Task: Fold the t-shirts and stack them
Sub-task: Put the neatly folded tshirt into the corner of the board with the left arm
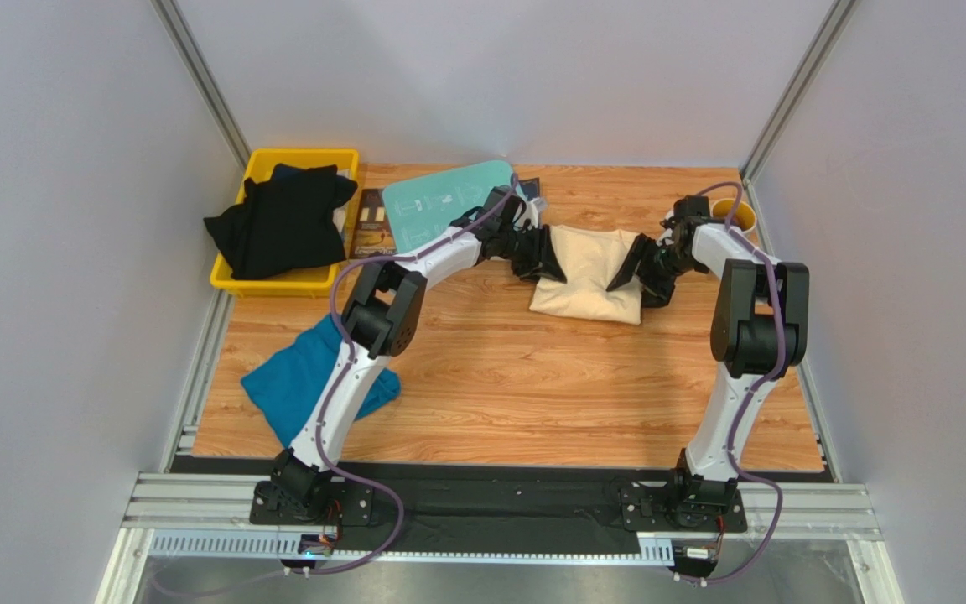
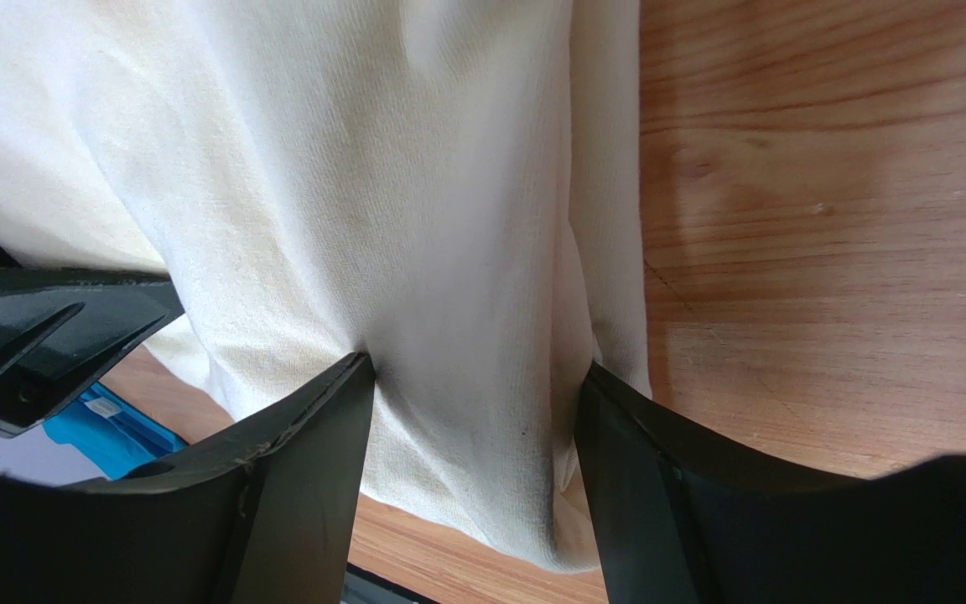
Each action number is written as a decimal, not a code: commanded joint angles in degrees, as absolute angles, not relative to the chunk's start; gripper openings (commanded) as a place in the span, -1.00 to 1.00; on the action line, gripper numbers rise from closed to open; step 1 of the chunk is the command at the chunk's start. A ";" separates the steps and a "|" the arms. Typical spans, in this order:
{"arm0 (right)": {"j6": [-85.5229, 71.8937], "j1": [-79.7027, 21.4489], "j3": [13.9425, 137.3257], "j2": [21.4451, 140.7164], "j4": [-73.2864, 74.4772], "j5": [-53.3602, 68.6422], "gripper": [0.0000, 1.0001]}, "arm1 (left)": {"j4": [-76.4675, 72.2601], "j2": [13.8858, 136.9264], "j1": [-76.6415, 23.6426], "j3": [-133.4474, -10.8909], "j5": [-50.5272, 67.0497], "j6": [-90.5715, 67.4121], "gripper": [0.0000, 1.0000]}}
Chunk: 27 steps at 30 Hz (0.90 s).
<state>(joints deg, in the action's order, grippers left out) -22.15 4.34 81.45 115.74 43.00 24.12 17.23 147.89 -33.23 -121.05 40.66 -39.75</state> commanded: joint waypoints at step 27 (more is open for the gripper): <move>-23.56 2.81 72.34 102.73 49.57 14.59 0.36 | 27.16 132.54 -35.42 -101.52 42.45 -27.77 -1.00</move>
